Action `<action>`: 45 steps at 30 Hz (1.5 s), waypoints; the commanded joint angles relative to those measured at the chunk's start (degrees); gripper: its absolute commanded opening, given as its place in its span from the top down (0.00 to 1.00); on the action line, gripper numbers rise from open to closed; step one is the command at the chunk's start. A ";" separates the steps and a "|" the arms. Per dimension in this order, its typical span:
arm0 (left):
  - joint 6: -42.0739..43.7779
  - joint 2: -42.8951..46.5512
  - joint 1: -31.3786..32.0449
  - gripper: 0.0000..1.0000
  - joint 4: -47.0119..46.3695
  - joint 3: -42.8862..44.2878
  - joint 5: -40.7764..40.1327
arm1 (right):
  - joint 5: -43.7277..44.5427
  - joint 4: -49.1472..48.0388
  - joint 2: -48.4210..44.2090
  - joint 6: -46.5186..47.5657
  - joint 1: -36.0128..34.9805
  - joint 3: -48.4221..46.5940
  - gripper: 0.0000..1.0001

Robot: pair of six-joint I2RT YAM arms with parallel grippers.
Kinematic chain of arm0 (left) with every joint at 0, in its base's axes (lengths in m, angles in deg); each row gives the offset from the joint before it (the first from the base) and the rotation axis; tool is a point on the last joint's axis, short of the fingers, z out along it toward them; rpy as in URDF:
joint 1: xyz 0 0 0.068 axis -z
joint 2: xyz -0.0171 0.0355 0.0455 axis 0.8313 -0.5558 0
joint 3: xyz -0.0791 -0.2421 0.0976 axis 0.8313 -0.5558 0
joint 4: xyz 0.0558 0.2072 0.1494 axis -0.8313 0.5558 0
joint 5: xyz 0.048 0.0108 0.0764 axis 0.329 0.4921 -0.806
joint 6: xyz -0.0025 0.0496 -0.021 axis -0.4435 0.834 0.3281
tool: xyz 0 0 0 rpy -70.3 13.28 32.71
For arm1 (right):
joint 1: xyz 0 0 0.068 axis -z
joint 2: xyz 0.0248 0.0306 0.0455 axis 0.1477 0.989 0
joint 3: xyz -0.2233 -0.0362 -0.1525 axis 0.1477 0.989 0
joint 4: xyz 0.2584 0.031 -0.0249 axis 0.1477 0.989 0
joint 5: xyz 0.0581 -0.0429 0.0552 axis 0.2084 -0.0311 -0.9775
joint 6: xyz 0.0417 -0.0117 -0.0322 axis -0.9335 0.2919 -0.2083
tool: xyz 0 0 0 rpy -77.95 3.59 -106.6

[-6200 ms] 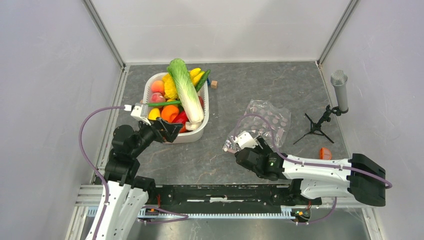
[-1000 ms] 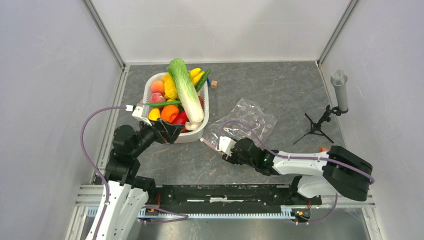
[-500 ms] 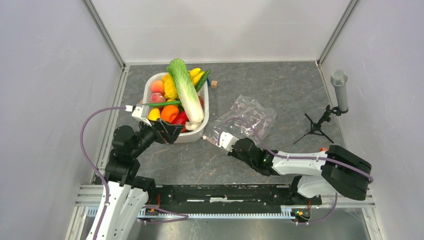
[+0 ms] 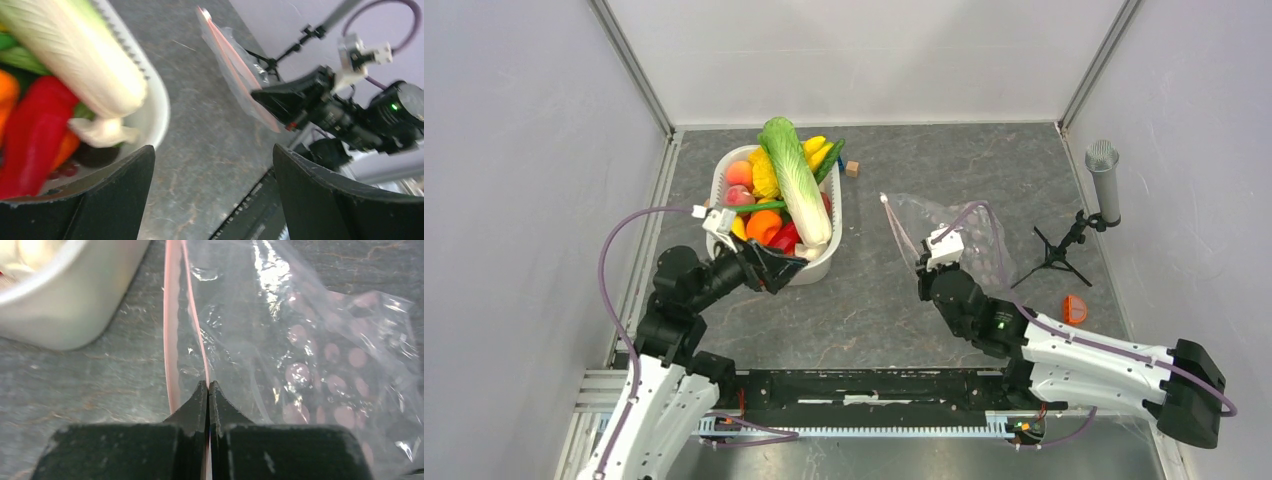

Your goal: Place the food in the zip-top bag and seal the zipper

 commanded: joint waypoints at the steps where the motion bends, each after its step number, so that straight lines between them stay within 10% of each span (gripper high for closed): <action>1: -3.90 -4.86 11.40 0.08 -3.62 3.38 -5.08 | 0.10 1.49 0.76 -13.11 0.02 -4.35 1.00; 7: -2.80 -17.72 33.49 0.08 -4.27 7.53 -26.65 | -4.99 -6.17 4.00 -15.04 -0.17 -5.35 1.00; 21: -7.73 -36.78 35.90 0.12 -20.98 11.45 -29.22 | -8.75 -13.39 0.63 -13.53 -1.88 -1.97 1.00; 34: -3.95 -41.44 36.25 0.47 -21.59 13.17 -34.06 | -9.12 -16.85 -3.61 -10.18 -2.18 3.46 1.00; 45: -7.83 -45.19 37.52 0.29 -28.31 9.78 -31.42 | -10.26 -10.83 -4.38 -8.07 -2.82 3.78 1.00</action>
